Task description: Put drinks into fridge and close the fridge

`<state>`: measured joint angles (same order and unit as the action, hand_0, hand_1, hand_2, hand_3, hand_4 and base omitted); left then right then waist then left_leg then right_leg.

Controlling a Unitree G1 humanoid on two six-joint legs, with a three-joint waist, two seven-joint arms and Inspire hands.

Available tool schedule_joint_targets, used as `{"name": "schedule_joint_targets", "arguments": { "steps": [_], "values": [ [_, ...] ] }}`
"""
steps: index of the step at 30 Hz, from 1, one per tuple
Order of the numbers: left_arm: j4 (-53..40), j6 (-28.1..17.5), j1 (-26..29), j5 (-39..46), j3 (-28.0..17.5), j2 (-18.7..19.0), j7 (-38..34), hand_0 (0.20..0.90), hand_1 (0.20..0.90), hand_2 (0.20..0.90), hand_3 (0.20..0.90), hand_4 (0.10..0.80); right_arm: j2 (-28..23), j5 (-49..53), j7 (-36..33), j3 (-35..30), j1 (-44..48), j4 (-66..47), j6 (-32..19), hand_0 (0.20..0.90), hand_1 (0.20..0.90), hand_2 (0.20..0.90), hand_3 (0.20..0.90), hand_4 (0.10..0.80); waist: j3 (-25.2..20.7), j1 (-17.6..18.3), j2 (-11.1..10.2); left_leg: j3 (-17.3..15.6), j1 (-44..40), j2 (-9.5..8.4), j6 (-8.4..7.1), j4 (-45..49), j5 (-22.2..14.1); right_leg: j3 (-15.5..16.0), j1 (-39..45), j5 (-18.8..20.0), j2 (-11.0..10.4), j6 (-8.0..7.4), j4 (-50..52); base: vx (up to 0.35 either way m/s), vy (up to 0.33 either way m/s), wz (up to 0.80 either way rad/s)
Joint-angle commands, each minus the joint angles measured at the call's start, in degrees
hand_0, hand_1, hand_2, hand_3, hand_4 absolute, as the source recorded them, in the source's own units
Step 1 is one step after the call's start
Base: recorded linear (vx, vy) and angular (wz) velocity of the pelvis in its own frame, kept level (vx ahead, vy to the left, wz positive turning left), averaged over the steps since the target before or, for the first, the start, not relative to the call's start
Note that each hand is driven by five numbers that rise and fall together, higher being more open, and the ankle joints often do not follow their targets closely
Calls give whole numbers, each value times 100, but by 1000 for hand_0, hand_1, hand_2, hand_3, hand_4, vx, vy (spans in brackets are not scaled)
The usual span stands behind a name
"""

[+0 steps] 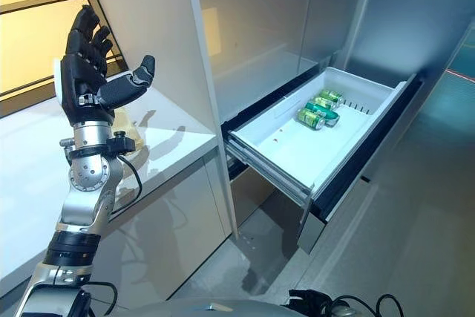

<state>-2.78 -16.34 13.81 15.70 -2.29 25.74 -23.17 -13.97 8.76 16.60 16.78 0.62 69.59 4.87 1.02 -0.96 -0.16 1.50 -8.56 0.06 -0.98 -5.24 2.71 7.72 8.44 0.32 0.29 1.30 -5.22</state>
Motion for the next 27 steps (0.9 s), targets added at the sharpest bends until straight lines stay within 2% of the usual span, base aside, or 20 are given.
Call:
{"name": "schedule_joint_targets", "arguments": {
  "steps": [1, 14, 19, 22, 25, 27],
  "values": [
    [-169, -571, 315, -466, -467, 549, -303, 900, 900, 900, 900, 800, 151, -326, 157, 418, -151, 144, 27, 900, 900, 900, 900, 800, -169, 113, -159, -499, 52, -177, 232, 24, -294, -151, -24, 127, -127, -311, 111, 16, 11, -4],
    [-122, -521, 154, -603, -558, 485, -400, 900, 900, 900, 900, 800, 112, -275, 155, 327, -169, 115, 52, 900, 900, 900, 900, 800, -179, 12, -152, -365, 103, -201, 212, 24, -270, -43, -23, 109, -149, -307, 99, -2, 2, 1],
    [-88, -999, 172, -705, -648, 557, -692, 900, 900, 900, 900, 800, 105, -284, 154, 311, -153, 124, 90, 900, 900, 900, 900, 800, -219, -6, -147, -343, 124, -212, 209, 24, -257, -28, -37, 105, -151, -305, 103, 0, 3, 1],
    [-255, -1448, 141, -417, -694, 502, -329, 900, 900, 900, 900, 800, 104, -326, 157, 281, -163, 123, 82, 900, 900, 900, 900, 800, -223, -20, -146, -314, 134, -212, 203, 24, -254, -19, -47, 100, -153, -298, 115, 0, 0, 0],
    [-403, -1370, 115, -435, -709, 418, -319, 900, 900, 900, 900, 800, 97, -360, 167, 281, -166, 133, 61, 900, 900, 900, 900, 800, -223, -26, -142, -289, 138, -211, 191, 24, -253, -27, -50, 95, -151, -295, 121, 0, 0, 0],
    [-312, -1117, 131, -520, -708, 450, -430, 900, 900, 900, 900, 800, 76, -403, 193, 274, -172, 131, 56, 900, 900, 900, 900, 800, -223, -22, -139, -278, 137, -215, 193, 24, -254, -36, -45, 97, -145, -293, 114, 0, 0, 0]
  ]
}}
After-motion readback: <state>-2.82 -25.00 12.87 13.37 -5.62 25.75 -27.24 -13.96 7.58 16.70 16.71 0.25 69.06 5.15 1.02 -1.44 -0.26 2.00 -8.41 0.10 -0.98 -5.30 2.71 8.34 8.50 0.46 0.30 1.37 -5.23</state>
